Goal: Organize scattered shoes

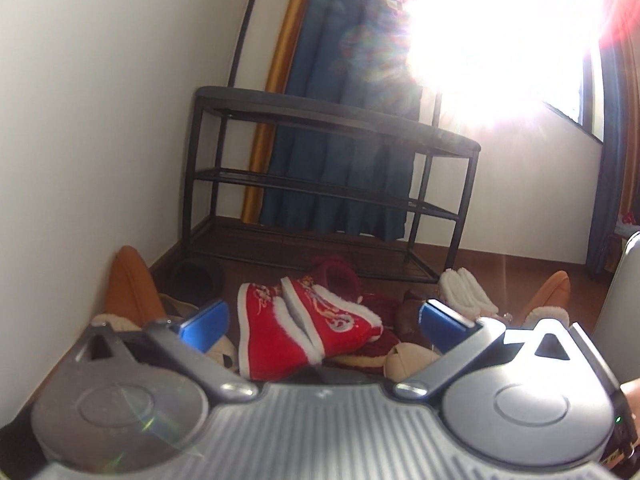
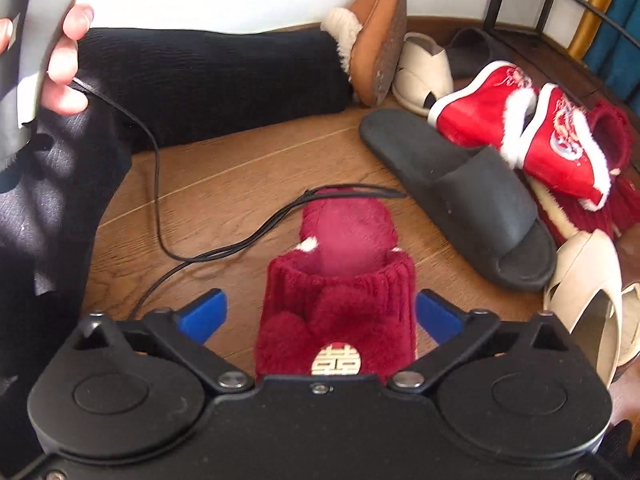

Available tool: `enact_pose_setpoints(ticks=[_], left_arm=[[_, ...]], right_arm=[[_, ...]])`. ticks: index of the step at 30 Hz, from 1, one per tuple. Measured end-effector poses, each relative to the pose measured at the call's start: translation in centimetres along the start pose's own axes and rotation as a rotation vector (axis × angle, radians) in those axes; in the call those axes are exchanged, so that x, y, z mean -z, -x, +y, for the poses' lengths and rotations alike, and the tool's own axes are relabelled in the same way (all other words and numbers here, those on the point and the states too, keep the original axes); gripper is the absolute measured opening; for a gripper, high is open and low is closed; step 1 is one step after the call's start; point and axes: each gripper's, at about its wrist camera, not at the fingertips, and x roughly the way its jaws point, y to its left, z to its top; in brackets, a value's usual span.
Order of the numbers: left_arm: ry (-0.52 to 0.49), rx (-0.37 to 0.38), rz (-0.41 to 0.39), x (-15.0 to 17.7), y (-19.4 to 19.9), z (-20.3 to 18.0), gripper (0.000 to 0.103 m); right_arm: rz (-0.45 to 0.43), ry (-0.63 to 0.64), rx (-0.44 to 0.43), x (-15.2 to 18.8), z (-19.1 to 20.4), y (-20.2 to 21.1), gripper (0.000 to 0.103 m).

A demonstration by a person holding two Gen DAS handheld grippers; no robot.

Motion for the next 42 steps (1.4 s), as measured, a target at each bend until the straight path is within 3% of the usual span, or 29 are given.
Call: enact_pose_setpoints(ticks=[3, 9, 11, 16, 19, 29, 38, 42], left_arm=[[0.001, 0.005, 0.005, 0.1, -0.2, -0.1, 0.103], [0.007, -0.008, -0.011, 0.3, -0.1, 0.3, 0.103], [0.021, -0.022, -0.008, 0.4, -0.2, 0.5, 0.103], [0.042, -0.043, -0.018, 0.5, -0.2, 0.9, 0.103], [0.051, -0.049, -0.03, 0.5, 0.0, 1.0, 0.103], [0.061, -0.01, -0.048, 0.5, 0.4, 0.1, 0.103], [0.001, 0.025, -0.038, 0.6, 0.6, -1.7, 0.103], [0.002, 0.02, -0.026, 0.8, 0.3, -1.7, 0.103]], right_arm=[[0.015, 0.004, 0.04, 0.3, 0.4, -1.0, 0.103], [0.077, -0.111, -0.034, -0.2, -2.6, -3.5, 0.058], [0.084, -0.137, -0.029, -0.5, -2.9, -3.1, 0.052], [0.09, -0.153, 0.102, -1.0, -1.7, -2.3, 0.037], [0.081, -0.371, 0.169, -0.2, -3.2, -1.6, 0.035], [0.074, -0.963, 0.234, 6.7, -6.8, 1.8, 0.034], [-0.01, -1.088, 0.333, 7.3, -8.9, 0.8, 0.034], [-0.017, -1.062, 0.34, 6.6, -8.6, -0.2, 0.034]])
